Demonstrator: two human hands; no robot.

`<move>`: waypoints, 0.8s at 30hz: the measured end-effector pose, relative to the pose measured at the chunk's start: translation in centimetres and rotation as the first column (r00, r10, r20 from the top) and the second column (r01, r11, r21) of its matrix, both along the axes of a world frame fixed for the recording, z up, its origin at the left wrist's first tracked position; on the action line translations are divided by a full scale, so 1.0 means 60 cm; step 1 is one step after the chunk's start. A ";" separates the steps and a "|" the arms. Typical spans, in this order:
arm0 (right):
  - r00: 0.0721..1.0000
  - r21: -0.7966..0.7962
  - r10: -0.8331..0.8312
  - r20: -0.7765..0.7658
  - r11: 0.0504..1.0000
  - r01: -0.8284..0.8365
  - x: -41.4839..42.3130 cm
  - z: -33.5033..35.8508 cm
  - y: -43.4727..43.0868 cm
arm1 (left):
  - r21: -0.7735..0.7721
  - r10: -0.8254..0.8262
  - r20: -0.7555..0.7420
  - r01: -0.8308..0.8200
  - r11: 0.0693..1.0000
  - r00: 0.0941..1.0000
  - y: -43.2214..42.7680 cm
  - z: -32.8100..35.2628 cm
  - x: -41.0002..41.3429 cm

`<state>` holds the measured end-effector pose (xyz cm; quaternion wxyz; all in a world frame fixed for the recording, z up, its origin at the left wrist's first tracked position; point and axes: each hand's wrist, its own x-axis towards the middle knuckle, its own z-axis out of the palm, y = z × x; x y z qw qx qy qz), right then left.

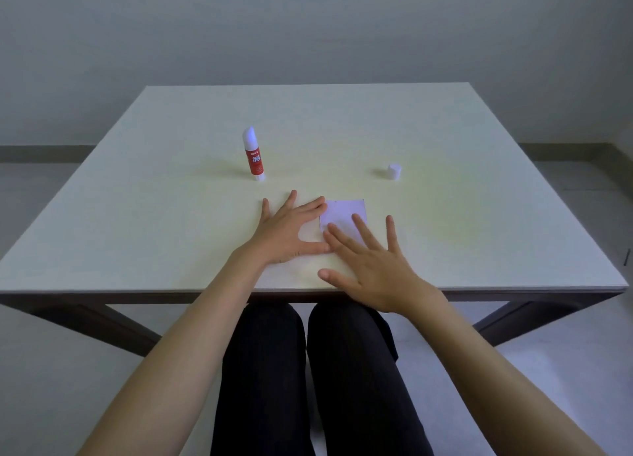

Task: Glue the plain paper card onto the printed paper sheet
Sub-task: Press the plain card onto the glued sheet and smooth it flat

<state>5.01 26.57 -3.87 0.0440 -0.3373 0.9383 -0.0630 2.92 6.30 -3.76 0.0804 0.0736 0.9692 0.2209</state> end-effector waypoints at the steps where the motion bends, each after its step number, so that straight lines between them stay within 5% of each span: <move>1: 1.000 0.006 0.007 0.015 1.000 -0.007 -0.003 0.000 0.006 | -0.001 -0.004 0.002 0.004 1.000 1.000 -0.001 0.000 0.000; 9: 0.986 0.099 -0.166 0.010 0.981 0.165 -0.101 0.004 0.011 | -0.009 -0.006 0.027 0.007 1.000 1.000 0.000 0.006 0.001; 15: 0.952 -0.159 -0.306 0.012 0.939 0.304 -0.078 -0.003 0.027 | 0.049 0.000 0.028 -0.001 0.999 1.000 -0.002 0.006 0.006; 21: 0.918 -0.356 -0.394 0.057 0.851 0.387 -0.064 -0.002 0.048 | 0.316 0.050 0.043 -0.061 0.947 0.998 -0.013 0.016 0.015; 24: 0.918 -0.398 -0.391 0.058 0.835 0.381 -0.064 -0.004 0.048 | 0.599 0.149 -0.017 -0.109 0.793 0.989 -0.034 0.033 0.014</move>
